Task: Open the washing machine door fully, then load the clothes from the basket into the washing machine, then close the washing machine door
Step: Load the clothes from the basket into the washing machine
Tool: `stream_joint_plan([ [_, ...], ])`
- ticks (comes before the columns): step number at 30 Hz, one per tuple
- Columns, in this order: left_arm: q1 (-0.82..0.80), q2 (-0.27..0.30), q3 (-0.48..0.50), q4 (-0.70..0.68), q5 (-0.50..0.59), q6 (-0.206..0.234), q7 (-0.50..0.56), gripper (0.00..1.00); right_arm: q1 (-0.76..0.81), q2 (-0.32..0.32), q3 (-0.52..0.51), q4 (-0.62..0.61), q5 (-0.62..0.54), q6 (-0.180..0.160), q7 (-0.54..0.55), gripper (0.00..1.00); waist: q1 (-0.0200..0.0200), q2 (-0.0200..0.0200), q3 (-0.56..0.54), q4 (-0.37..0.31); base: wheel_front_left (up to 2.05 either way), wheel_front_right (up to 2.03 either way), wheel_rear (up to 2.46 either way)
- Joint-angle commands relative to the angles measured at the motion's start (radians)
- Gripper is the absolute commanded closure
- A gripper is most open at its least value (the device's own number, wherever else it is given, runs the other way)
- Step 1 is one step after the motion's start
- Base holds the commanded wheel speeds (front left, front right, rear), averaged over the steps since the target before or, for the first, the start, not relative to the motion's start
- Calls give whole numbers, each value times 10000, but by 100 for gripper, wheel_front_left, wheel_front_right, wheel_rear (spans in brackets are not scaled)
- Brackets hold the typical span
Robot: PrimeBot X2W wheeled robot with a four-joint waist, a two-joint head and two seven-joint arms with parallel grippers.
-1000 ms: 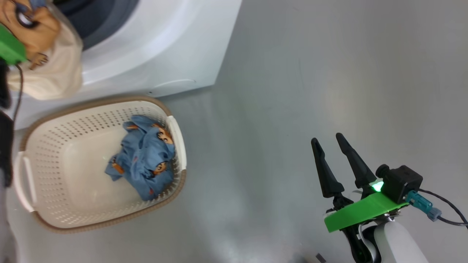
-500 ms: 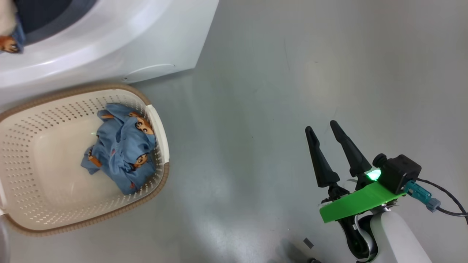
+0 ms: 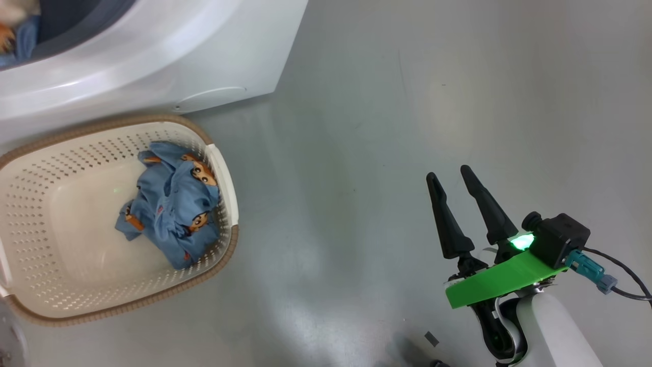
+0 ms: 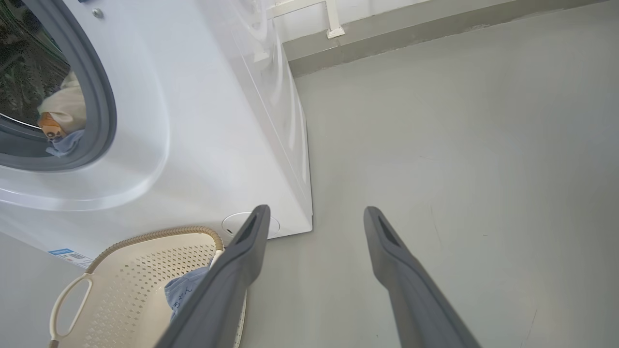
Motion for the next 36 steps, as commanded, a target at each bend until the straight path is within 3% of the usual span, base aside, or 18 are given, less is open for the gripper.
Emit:
stream_joint_plan([
  [1, 75, 382, 149, -223, 100, -44, -53, 0, 59, 5, 182, -203, -11, 96, -120, 0, 0, 0, -5, 26, 0, 0, 0],
  [14, 1160, -305, 440, -826, -205, -97, -53, 0, 48, 5, 79, -169, -219, 96, -120, 0, 0, 0, -241, 355, 0, 0, 0],
  [36, 6220, -1793, 417, -3175, -397, -101, -53, 0, 656, -210, -578, 356, -1436, 96, -120, 0, 0, 0, -2360, 1697, 0, 0, 0],
])
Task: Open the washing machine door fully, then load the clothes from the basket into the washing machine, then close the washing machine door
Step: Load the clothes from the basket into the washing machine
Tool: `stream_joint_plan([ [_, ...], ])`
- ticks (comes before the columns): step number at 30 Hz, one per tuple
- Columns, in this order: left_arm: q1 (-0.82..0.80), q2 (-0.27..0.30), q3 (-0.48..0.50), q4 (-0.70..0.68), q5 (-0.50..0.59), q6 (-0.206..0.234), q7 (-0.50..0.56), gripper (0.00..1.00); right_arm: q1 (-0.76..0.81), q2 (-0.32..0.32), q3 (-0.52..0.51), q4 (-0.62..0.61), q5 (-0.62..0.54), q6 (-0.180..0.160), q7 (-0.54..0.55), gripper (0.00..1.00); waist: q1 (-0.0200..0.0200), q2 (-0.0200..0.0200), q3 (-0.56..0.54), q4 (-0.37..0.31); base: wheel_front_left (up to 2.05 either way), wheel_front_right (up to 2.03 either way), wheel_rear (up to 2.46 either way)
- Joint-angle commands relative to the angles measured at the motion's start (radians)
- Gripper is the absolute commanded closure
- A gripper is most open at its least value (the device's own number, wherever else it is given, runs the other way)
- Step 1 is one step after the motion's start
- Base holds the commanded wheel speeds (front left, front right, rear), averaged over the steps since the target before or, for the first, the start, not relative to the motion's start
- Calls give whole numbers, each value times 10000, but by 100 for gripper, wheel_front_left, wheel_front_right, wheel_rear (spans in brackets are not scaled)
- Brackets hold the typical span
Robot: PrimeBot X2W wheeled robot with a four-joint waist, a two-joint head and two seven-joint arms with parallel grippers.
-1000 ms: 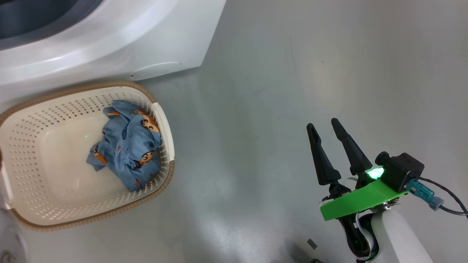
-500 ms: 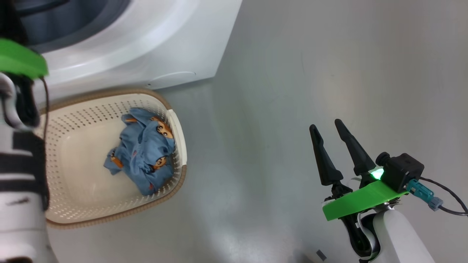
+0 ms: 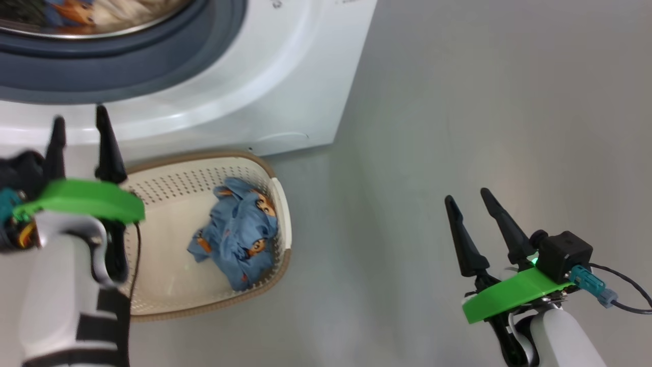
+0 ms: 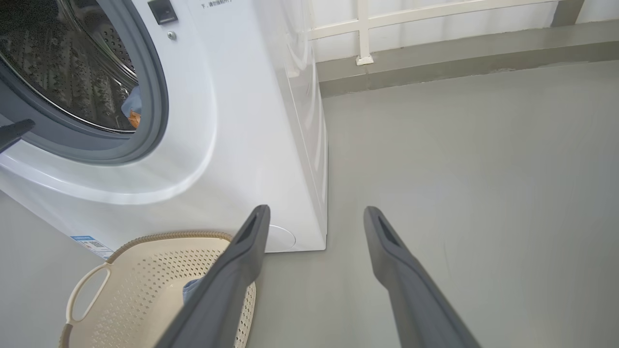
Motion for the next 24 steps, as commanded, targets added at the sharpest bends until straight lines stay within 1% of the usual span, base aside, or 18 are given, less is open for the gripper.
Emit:
stream_joint_plan([
  [1, 622, 195, 163, -446, 119, -26, -53, 0, 246, -162, 127, -141, -120, 96, -120, 0, 0, 0, -651, 471, 0, 0, 0],
  [2, 622, 195, 163, -446, 119, -26, -53, 0, 246, -162, 127, -141, -120, 96, -120, 0, 0, 0, -651, 471, 0, 0, 0],
  [11, 2730, -21, 57, -1168, 300, -26, -53, 0, 902, -606, -141, -10, -74, 96, -120, 0, 0, 0, -1792, 995, 0, 0, 0],
  [18, 4089, -74, -83, -1643, 301, -26, -53, 0, 1569, -779, -399, -16, -61, 96, -120, 0, 0, 0, -2559, 1366, 0, 0, 0],
  [24, 5144, -94, -18, -2123, 199, -26, -53, 0, 2211, -871, -557, -57, -46, 96, -120, 0, 0, 0, -3160, 1574, 0, 0, 0],
])
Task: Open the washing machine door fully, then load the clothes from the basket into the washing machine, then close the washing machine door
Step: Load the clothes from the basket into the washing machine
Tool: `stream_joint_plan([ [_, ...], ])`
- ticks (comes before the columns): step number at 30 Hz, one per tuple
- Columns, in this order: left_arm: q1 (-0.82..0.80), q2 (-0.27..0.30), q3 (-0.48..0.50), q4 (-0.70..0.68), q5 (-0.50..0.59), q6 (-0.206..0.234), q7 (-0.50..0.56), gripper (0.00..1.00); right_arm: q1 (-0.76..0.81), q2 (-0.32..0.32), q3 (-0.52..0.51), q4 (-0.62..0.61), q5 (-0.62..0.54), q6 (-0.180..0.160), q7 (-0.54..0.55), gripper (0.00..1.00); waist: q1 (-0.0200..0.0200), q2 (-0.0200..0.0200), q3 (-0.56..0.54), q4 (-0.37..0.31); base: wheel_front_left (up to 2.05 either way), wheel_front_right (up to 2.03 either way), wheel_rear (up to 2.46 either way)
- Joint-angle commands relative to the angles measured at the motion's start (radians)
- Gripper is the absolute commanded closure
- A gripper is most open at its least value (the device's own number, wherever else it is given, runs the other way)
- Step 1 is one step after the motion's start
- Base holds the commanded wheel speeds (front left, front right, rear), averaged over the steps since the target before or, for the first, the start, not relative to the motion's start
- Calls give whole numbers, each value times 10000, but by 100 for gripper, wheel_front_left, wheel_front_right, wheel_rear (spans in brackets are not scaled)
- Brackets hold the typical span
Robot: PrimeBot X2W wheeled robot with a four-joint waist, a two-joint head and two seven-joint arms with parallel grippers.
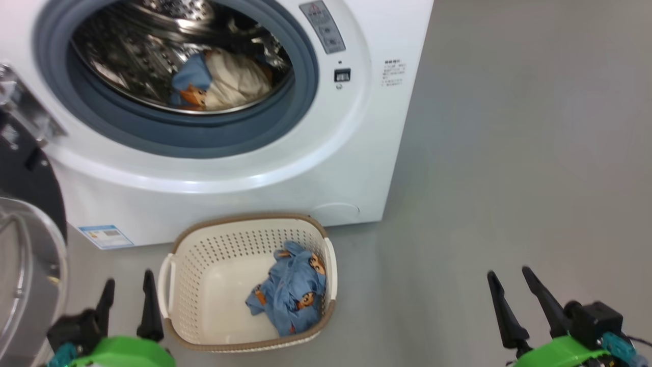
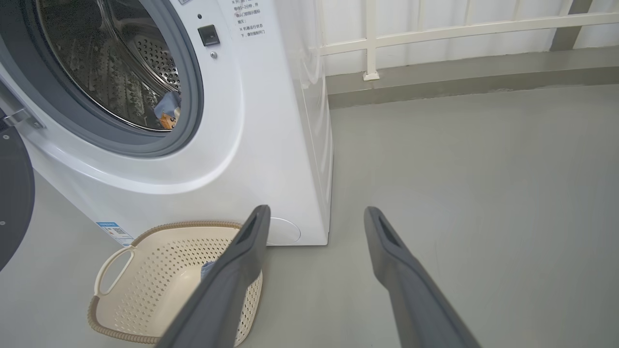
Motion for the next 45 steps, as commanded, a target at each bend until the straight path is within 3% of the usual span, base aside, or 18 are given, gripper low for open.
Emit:
stream_joint_plan([
  [1, 200, 177, 301, -368, 8, -26, -65, 0, 167, -161, 143, -256, -50, 96, -120, 0, 0, 0, -498, 304, 0, 0, 0],
  [10, 1333, 171, 139, -1079, 134, -27, -65, 0, 1127, -217, -356, -429, -35, 96, -120, 0, 0, 0, -1027, 661, 0, 0, 0],
  [24, 2257, 168, 151, -1904, 192, -27, -65, 0, 1343, -130, -513, -552, -78, 96, -120, 0, 0, 0, -1162, 727, 0, 0, 0],
  [35, 1968, 167, 94, -1667, 47, -27, -65, 0, 1047, -59, -466, -596, -116, 96, -120, 0, 0, 0, -752, 638, 0, 0, 0],
  [45, 1074, 166, -124, -792, -182, -27, -65, 0, 161, 160, -399, -675, -155, 96, -120, 0, 0, 0, 345, 303, 0, 0, 0],
])
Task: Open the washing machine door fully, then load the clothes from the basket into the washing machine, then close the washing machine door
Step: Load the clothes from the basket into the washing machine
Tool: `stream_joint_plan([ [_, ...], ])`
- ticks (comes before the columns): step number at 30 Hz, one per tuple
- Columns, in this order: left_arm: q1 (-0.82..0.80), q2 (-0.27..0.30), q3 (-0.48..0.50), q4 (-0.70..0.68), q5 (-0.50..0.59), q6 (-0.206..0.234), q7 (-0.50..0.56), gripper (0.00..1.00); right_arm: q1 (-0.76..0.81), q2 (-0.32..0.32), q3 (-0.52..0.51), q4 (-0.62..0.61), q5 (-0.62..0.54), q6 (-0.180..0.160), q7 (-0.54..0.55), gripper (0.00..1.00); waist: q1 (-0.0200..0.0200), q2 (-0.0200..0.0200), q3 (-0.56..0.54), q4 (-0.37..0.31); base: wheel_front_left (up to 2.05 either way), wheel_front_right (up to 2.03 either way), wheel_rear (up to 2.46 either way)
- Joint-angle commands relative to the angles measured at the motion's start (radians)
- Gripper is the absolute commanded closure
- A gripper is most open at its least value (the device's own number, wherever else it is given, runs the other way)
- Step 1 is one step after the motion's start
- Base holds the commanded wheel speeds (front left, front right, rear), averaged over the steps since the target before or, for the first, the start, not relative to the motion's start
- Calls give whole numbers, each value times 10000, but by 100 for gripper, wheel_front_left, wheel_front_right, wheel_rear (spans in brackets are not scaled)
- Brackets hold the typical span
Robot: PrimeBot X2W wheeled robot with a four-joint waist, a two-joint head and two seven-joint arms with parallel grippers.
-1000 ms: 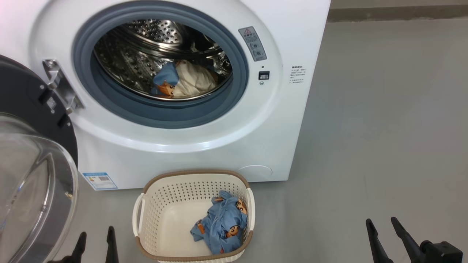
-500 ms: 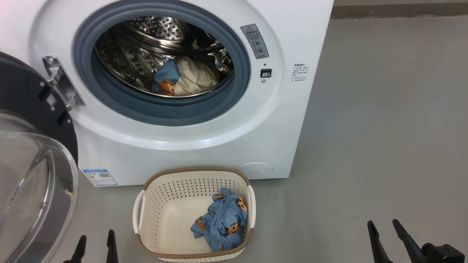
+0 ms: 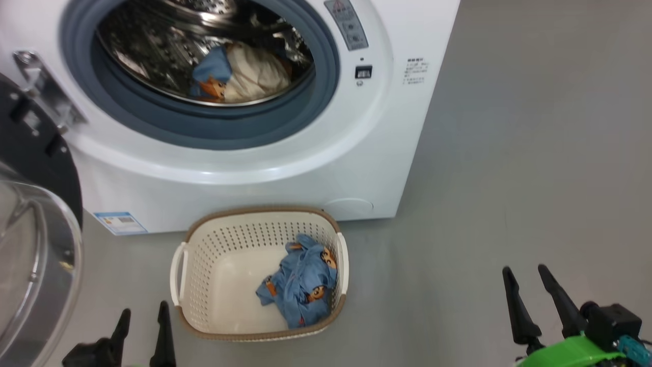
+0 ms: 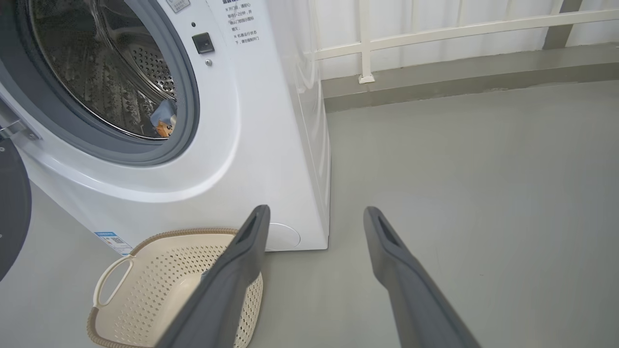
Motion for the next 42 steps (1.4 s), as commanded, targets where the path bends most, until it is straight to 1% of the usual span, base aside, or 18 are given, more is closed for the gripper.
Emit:
stream_joint_plan([
  [1, -639, 141, 131, 165, -59, -27, -65, 0, -513, 31, 244, -308, -162, 96, -120, 0, 0, 0, 653, -254, 0, 0, 0],
  [5, -1163, 141, -239, 864, -200, -27, -65, 0, -820, 171, 184, -325, -178, 96, -120, 0, 0, 0, 1139, -346, 0, 0, 0],
  [13, -2459, 222, -1168, 2447, -251, -27, -65, 0, -1552, 431, 417, -338, -238, 96, -120, 0, 0, 0, 2226, -646, 0, 0, 0],
  [20, -3986, 654, -2105, 3871, -325, -27, -65, 0, -2284, 554, 529, -445, -252, 96, -120, 0, 0, 0, 3452, -1090, 0, 0, 0],
  [21, -3986, 654, -2105, 3871, -325, -27, -65, 0, -2284, 554, 529, -445, -252, 96, -120, 0, 0, 0, 3452, -1090, 0, 0, 0],
  [26, -5209, 979, -2566, 4562, -580, -27, -65, 0, -2849, 611, 682, -610, -230, 96, -120, 0, 0, 0, 4445, -1480, 0, 0, 0],
  [29, -5928, 1153, -3002, 4857, -730, -27, -65, 0, -3203, 625, 769, -711, -164, 96, -120, 0, 0, 0, 5034, -1709, 0, 0, 0],
  [37, -7380, 1714, -4362, 5705, -1475, -27, -65, 0, -3899, 631, 1135, -958, 284, 96, -120, 0, 0, 0, 6122, -2306, 0, 0, 0],
  [42, -8175, 1981, -5502, 6339, -2407, -27, -65, 0, -4133, 632, 1181, -1142, 377, 96, -120, 0, 0, 0, 6650, -2458, 0, 0, 0],
])
